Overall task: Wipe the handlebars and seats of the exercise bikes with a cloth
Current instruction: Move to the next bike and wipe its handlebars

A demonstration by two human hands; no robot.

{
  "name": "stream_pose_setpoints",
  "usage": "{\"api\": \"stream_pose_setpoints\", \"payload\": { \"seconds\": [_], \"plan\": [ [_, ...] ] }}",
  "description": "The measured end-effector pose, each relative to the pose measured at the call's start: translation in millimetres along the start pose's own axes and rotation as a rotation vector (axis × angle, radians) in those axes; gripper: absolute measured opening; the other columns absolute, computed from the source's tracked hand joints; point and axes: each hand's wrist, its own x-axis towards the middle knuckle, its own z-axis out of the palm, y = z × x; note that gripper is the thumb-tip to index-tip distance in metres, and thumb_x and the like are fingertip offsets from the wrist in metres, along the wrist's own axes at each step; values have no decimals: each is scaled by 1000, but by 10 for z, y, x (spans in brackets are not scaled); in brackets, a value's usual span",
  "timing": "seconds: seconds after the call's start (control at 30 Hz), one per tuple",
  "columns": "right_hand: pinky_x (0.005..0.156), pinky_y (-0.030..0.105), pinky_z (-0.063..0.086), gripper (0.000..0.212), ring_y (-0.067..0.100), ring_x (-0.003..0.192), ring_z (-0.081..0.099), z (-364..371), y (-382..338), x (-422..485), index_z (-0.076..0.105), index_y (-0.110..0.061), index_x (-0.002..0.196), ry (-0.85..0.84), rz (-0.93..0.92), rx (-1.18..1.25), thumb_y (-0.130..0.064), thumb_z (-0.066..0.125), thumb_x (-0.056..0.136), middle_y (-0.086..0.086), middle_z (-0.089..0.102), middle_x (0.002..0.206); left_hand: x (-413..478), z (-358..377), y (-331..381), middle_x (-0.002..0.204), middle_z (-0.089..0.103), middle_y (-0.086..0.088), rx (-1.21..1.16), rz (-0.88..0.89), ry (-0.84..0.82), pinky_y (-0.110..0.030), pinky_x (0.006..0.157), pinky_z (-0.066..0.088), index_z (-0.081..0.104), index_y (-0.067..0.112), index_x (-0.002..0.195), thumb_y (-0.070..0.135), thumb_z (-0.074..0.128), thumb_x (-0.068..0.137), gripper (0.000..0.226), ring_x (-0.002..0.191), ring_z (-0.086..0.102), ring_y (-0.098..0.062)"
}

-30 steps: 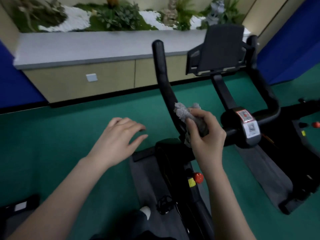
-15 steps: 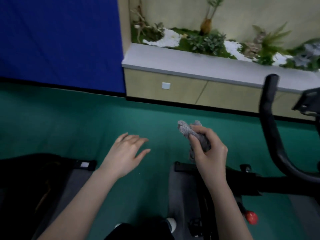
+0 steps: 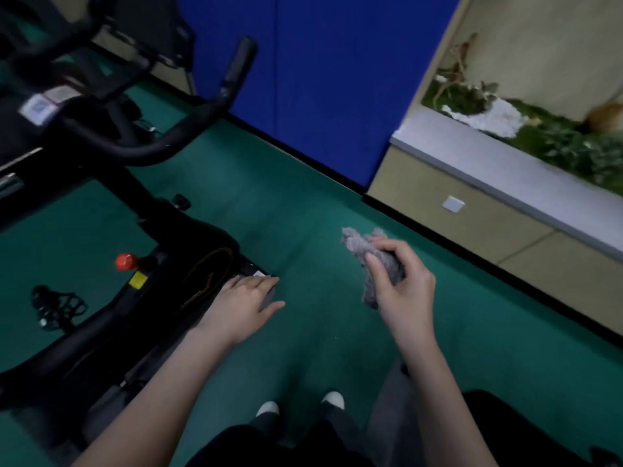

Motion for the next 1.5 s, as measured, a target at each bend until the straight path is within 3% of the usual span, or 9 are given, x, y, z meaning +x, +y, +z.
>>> {"api": "stream_pose_setpoints", "payload": {
  "seconds": [0.17,0.4,0.6,0.87,1.07,1.27,1.5],
  "plan": [
    [85,9,44,15,-1,100,61,456,-55,61,65,-26,93,-214,-45,38,-12,67,87,-8,68,103,-369,49,-363,149,38,4,-63,-217,19,-31,116,11,28,26,147,55,32,96,58,141,26,-12],
    [90,16,44,17,0,108,59,931,-77,256,65,-25,93,-485,-88,104,-9,66,87,-8,68,104,-793,124,-578,148,40,3,-158,-546,124,-28,115,13,27,28,147,56,31,96,58,139,29,-10],
    [88,29,50,17,8,101,63,1220,-143,463,65,-25,91,-621,-141,124,-8,67,87,-6,69,100,-917,107,-592,144,45,4,-183,-700,243,-28,115,14,32,28,145,54,34,96,56,137,34,-11],
    [85,16,45,23,8,98,64,1616,-275,384,63,-28,88,-751,-248,139,-6,68,84,-8,70,96,-1240,135,-770,142,47,2,-230,-846,292,-29,114,15,33,26,145,52,36,96,55,136,35,-13],
    [82,7,43,35,-1,96,63,1946,-447,198,60,-39,85,-755,-264,163,-6,68,84,-12,70,96,-1424,139,-1121,141,49,1,-261,-849,289,-28,107,28,37,23,143,50,40,96,55,130,43,-16],
    [80,2,41,35,-8,94,61,2367,-702,-124,61,-38,85,-676,-185,169,-4,68,85,-18,68,95,-1654,52,-1696,146,43,3,-233,-744,234,-29,108,29,35,24,144,51,37,96,56,132,40,-15],
    [77,5,44,34,-2,91,62,2784,-893,-617,61,-36,81,-566,-74,74,-4,69,83,-13,69,92,-1749,-91,-2490,150,35,7,-202,-582,209,-25,110,26,33,26,145,53,34,96,56,135,36,-12]
  ]
}}
